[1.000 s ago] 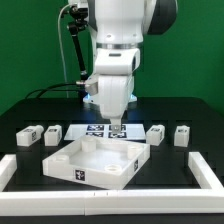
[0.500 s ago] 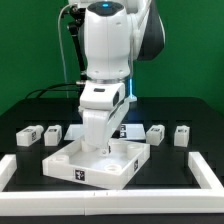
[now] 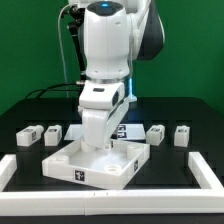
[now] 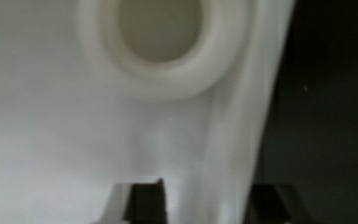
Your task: Assemble square table
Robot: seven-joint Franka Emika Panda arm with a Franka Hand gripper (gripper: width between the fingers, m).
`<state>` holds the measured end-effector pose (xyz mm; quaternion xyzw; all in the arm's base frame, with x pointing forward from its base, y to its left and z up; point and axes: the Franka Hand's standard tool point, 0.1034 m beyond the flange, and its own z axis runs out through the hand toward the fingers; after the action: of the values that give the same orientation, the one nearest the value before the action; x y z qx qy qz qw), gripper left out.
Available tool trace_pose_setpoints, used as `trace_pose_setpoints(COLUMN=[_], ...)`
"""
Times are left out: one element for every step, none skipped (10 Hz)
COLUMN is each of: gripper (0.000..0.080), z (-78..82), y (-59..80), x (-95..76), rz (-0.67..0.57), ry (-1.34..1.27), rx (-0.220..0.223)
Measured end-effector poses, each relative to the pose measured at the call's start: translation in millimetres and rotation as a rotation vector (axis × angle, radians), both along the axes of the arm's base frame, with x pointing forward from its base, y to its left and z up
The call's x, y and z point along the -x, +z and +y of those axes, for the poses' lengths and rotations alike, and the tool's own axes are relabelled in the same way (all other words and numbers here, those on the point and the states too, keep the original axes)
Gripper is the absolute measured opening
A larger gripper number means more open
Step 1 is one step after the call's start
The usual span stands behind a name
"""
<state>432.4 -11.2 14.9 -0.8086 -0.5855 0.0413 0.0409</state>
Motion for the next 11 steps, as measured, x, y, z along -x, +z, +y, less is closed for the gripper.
trace_pose_setpoints(gripper=[0.0079,0.0063,0.0063,0.0063,0.0063,0.0063,0.0063,0.0064,0.0064,0.0064,0.0064], z=[-0.3,-0.4,-0.5,-0.5,-0.5,-0.5,-0.5,-0.5,0.5,12.5,31.9], y=[0.4,0.5,0.5,0.5,0.5,0.5,0.5,0.5,0.6,2.0,2.2], x=[-0.9,-1.1,-1.1,-1.1,-1.1,-1.1,-1.1,-1.1,-1.5,-12.0,-18.6], rz=[-0.004,-0.004,-0.004,-0.004,-0.004,-0.004,-0.004,-0.004,-0.006,-0.059,-0.076], ry=[0.000,0.000,0.000,0.000,0.000,0.000,0.000,0.000,0.002,0.052,0.095], rx=[0.000,0.000,0.001,0.001,0.001,0.001,0.001,0.001,0.000,-0.004,-0.013])
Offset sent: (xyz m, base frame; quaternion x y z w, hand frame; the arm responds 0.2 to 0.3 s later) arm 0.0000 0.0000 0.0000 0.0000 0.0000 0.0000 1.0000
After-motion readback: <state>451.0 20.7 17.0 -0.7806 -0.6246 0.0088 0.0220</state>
